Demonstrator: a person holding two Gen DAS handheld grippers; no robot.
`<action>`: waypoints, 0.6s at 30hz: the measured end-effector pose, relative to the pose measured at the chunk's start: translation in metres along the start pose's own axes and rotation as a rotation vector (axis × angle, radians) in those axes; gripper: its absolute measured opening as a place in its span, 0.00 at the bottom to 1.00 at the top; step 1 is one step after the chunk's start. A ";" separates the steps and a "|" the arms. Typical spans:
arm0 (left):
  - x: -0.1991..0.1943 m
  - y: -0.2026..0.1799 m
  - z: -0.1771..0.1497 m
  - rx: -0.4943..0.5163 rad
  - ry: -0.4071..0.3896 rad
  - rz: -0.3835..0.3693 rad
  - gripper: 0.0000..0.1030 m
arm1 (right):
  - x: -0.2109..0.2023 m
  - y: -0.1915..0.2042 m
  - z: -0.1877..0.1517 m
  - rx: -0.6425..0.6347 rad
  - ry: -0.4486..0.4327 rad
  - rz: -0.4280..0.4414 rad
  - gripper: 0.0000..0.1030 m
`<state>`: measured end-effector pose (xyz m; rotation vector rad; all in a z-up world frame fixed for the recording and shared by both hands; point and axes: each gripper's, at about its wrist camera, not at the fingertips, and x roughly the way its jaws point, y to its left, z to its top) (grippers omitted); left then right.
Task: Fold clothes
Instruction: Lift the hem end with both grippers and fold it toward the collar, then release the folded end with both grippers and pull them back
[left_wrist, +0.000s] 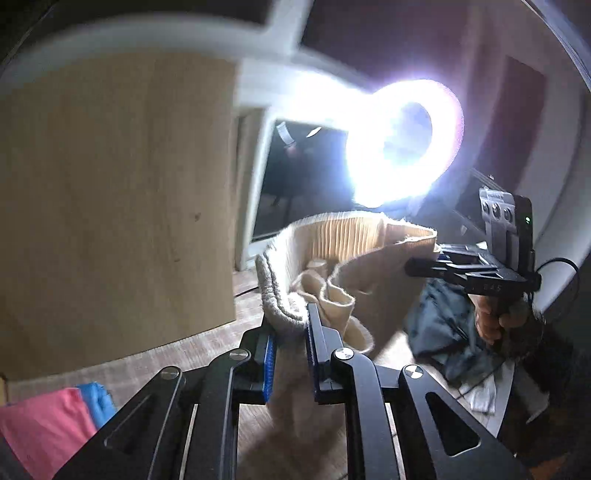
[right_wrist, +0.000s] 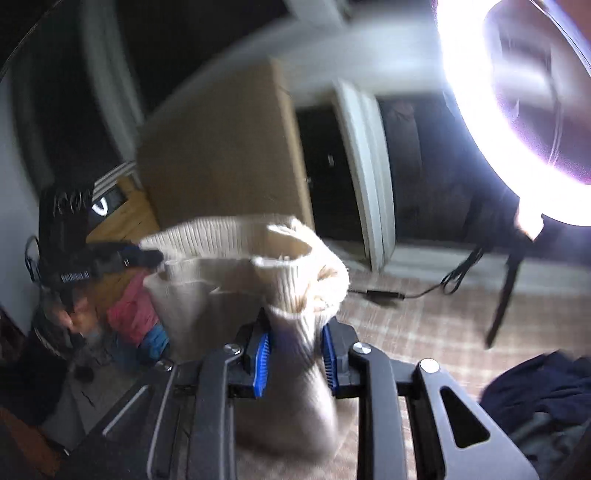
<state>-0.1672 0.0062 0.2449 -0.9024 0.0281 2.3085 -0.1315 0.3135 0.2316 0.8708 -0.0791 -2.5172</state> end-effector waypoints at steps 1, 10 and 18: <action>-0.008 -0.011 -0.012 0.020 0.008 0.003 0.13 | -0.013 0.012 -0.009 -0.044 -0.004 -0.045 0.23; -0.004 -0.054 -0.261 -0.219 0.577 -0.089 0.28 | -0.057 0.021 -0.242 0.175 0.522 -0.241 0.40; -0.006 -0.038 -0.233 -0.232 0.387 0.022 0.52 | -0.069 0.002 -0.217 0.364 0.348 -0.179 0.40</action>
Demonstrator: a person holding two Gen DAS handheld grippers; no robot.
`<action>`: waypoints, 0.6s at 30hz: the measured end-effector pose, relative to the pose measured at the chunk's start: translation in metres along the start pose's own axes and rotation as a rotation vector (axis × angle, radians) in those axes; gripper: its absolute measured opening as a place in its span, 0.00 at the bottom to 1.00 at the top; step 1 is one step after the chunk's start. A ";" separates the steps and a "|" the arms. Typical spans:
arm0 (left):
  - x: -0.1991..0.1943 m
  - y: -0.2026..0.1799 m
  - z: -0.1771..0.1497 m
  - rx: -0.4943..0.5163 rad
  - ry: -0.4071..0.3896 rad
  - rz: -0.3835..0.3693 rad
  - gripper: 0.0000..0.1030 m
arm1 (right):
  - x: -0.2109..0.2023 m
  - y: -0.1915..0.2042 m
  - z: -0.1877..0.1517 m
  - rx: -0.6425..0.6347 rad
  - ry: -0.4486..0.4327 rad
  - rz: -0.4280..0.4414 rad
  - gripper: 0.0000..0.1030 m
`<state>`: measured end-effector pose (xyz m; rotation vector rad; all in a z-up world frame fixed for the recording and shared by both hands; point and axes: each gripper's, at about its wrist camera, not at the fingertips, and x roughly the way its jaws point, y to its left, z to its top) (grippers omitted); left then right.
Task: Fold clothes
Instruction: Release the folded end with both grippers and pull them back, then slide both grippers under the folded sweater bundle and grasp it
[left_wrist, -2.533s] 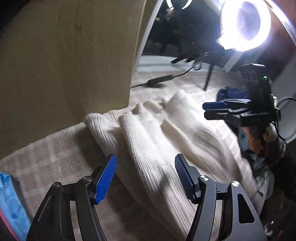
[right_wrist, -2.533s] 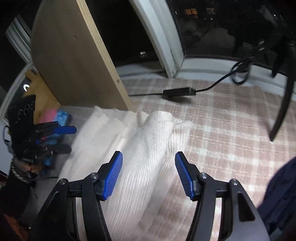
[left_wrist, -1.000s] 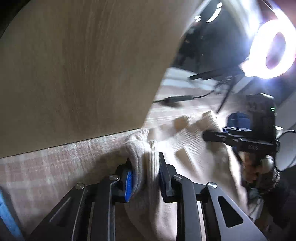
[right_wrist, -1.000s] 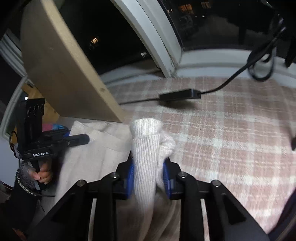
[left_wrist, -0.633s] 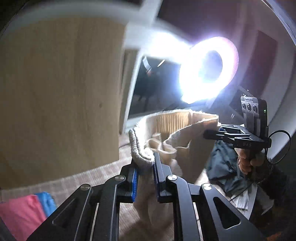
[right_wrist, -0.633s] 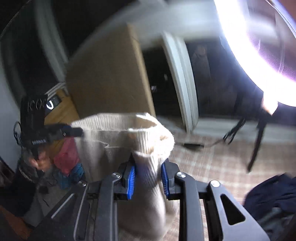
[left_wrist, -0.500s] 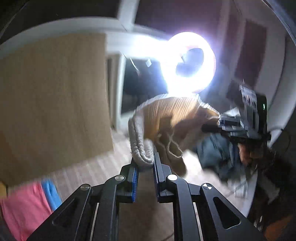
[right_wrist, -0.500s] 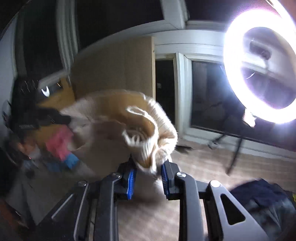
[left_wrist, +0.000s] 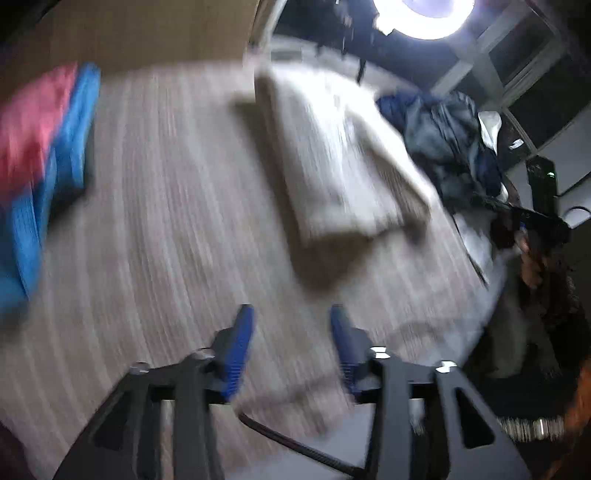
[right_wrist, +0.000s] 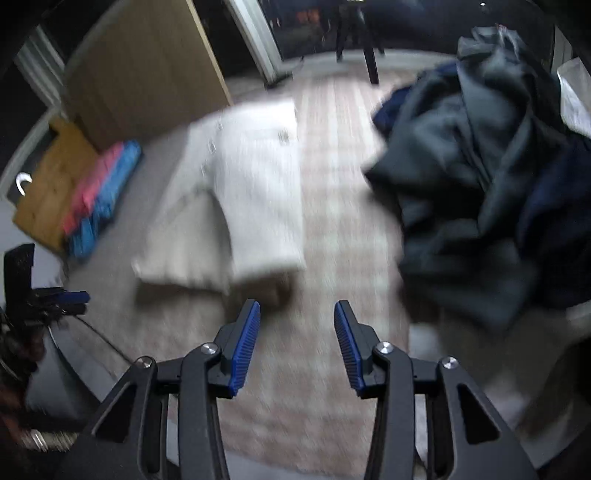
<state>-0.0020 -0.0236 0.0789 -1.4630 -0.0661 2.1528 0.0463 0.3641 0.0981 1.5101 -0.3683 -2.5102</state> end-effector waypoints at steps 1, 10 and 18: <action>0.003 -0.002 0.009 0.014 -0.021 -0.007 0.56 | 0.003 0.005 0.008 -0.006 -0.016 0.019 0.40; 0.076 -0.031 0.079 0.105 -0.063 0.015 0.57 | 0.079 0.029 0.059 -0.035 -0.038 0.050 0.40; 0.104 -0.064 0.056 0.274 0.044 0.118 0.73 | 0.098 0.019 0.050 -0.138 0.110 -0.018 0.40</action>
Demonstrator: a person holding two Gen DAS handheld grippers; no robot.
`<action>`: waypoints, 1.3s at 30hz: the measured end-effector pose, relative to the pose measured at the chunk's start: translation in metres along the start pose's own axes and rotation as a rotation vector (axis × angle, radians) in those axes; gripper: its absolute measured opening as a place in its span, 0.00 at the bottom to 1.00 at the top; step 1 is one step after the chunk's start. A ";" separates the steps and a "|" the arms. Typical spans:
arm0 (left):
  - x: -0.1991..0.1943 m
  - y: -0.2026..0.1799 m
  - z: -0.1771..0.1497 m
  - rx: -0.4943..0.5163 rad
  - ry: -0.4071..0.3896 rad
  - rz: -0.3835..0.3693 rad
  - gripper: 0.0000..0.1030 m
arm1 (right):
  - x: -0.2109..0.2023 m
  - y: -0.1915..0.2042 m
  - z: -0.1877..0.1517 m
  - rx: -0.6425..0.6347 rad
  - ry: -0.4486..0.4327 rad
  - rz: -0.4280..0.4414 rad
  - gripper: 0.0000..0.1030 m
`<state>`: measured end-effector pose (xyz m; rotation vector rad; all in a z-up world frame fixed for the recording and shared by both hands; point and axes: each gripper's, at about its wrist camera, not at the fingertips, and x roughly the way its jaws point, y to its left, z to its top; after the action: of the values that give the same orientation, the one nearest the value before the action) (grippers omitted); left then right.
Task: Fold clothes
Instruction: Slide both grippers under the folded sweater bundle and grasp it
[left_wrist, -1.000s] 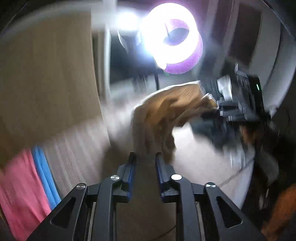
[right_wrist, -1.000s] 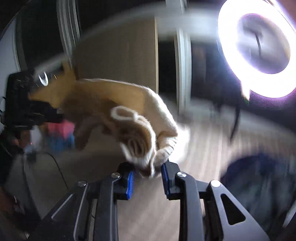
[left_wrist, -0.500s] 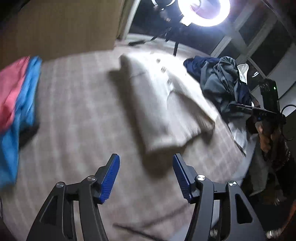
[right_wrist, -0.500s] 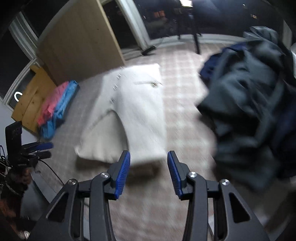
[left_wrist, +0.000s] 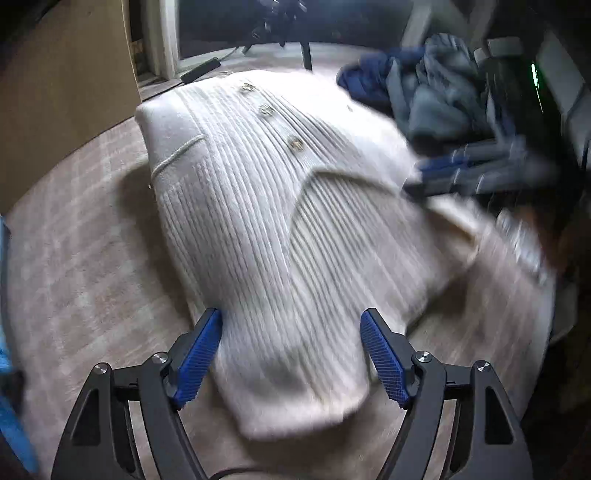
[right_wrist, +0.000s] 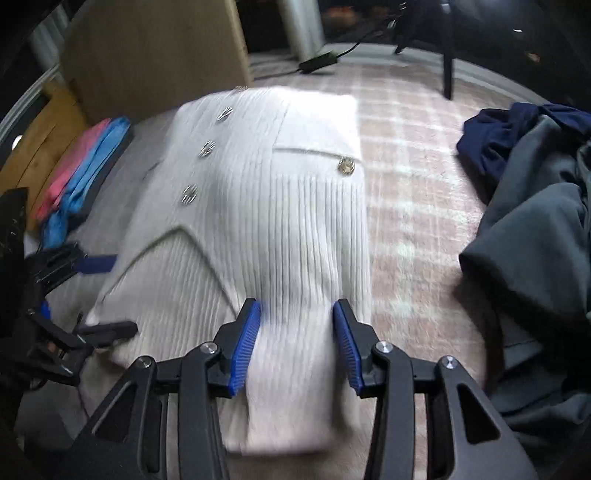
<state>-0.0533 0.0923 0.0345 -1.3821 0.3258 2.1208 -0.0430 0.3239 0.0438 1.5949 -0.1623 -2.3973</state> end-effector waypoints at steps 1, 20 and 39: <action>-0.009 0.003 0.000 -0.024 -0.011 -0.009 0.73 | -0.007 -0.005 0.002 0.023 -0.014 0.016 0.40; 0.001 0.093 0.019 -0.531 -0.069 -0.195 0.75 | 0.030 -0.056 0.030 0.194 -0.164 0.276 0.72; 0.021 0.052 0.046 -0.366 -0.041 -0.226 0.40 | 0.058 -0.005 0.033 0.055 -0.136 0.427 0.36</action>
<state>-0.1247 0.0809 0.0303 -1.4903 -0.2386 2.0817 -0.0956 0.3112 0.0039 1.2612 -0.5399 -2.1747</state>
